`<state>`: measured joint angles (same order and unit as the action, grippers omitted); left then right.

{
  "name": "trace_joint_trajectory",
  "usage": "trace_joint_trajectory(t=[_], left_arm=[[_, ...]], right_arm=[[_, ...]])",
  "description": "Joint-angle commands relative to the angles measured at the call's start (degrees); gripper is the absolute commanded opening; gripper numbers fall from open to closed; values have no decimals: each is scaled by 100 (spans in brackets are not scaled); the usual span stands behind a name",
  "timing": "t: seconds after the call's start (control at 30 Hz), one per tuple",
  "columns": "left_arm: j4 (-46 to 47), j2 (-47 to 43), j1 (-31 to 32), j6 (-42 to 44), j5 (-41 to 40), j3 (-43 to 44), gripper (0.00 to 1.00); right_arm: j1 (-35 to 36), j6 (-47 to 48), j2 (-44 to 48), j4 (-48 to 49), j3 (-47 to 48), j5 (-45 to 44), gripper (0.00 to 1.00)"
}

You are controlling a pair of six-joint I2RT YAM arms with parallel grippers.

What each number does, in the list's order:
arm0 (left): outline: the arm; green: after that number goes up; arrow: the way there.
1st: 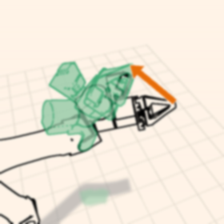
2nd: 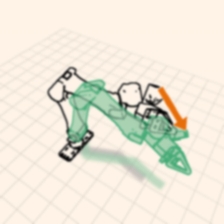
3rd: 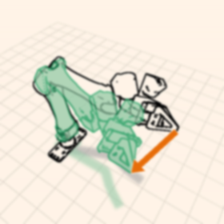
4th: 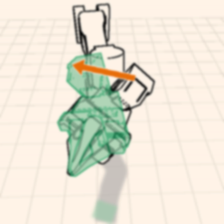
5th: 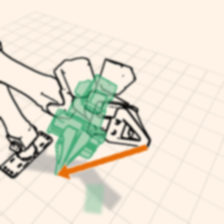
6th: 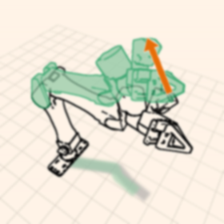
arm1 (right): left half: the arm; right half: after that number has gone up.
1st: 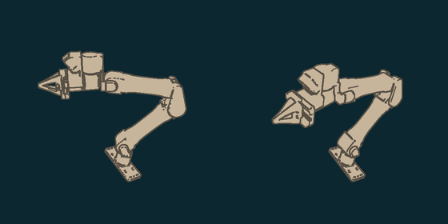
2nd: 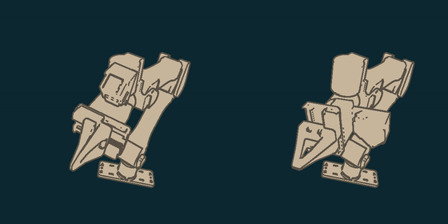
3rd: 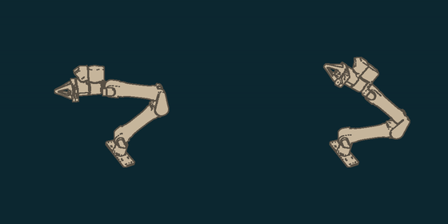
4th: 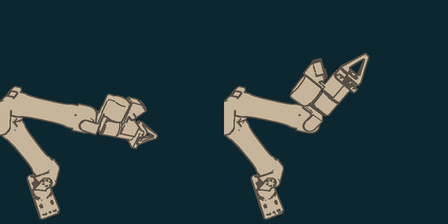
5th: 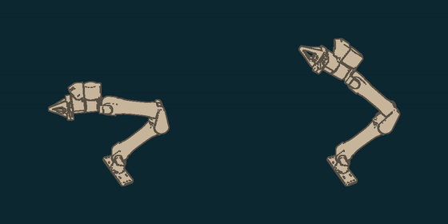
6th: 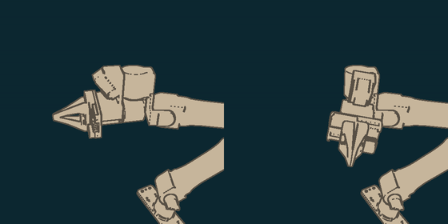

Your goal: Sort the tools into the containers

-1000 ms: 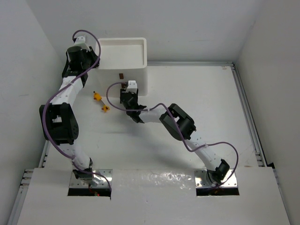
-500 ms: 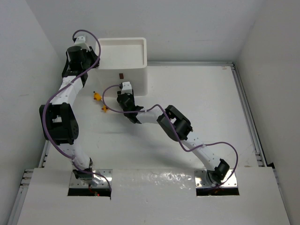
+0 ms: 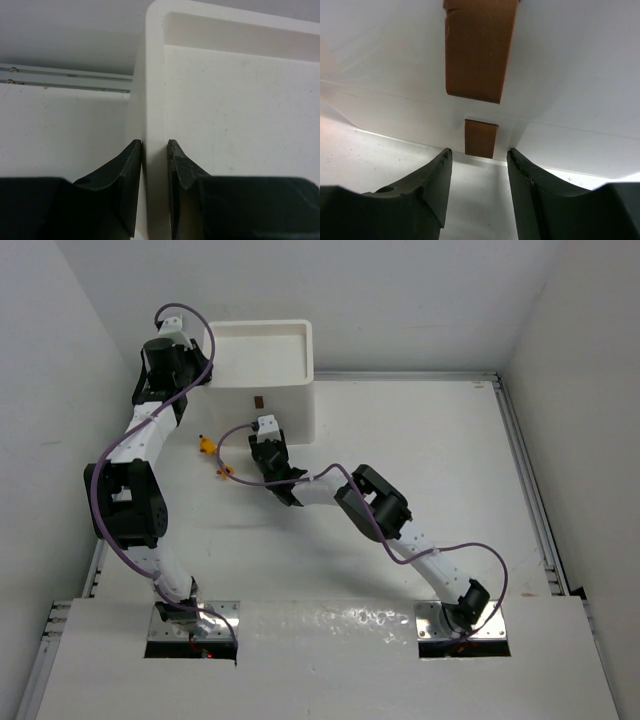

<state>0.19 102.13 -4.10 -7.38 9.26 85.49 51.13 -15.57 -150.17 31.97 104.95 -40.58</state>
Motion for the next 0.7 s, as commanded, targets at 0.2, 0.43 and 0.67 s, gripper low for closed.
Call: trace_joint_trajectory(t=[0.2,0.43,0.67], left_arm=[[-520,123,32,-27,340,38,0],[-520,123,23,-18,331,29,0],[-484,115,32,-71,340,-6,0]], right_arm=[[-209,221,489,759,237,-556,20],[-271,99,567,872,27,-522,0],[-175,-200,1314,1593,-1343,190,0]])
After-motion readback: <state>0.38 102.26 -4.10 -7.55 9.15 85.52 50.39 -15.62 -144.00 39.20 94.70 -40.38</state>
